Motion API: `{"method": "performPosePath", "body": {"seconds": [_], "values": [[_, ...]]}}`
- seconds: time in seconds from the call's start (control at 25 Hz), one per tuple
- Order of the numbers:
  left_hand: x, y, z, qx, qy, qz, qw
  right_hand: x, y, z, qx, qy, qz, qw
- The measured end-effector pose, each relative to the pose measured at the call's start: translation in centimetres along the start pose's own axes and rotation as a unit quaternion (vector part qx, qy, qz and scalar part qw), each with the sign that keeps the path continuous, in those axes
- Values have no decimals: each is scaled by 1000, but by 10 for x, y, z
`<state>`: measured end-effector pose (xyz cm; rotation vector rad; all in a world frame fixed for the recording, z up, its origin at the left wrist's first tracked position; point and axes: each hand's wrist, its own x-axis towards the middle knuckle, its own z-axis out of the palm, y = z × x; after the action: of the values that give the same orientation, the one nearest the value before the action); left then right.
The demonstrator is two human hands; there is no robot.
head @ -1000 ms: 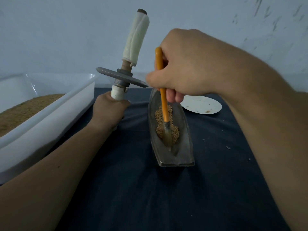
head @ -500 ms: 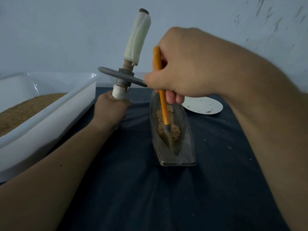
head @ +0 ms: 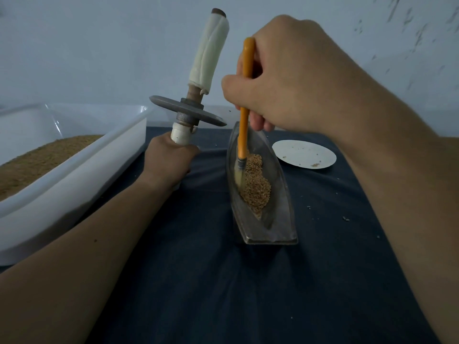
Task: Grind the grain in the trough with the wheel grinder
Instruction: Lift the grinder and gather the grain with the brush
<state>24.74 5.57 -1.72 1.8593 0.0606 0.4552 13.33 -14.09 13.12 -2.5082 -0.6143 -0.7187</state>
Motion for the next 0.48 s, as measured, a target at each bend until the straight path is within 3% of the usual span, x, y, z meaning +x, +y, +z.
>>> {"method": "performPosePath", "body": {"seconds": [0.2,0.36,0.48], "values": [[-1,1,0,-10,5,-1,1000,-1,4,7,-26,-50,35,998],[-2,0,0,-13,-3,-1,1000,2,10,7,-28,-6,63,998],[-2,1,0,-10,1,3,1000,1,10,8,-26,-44,81,995]]}}
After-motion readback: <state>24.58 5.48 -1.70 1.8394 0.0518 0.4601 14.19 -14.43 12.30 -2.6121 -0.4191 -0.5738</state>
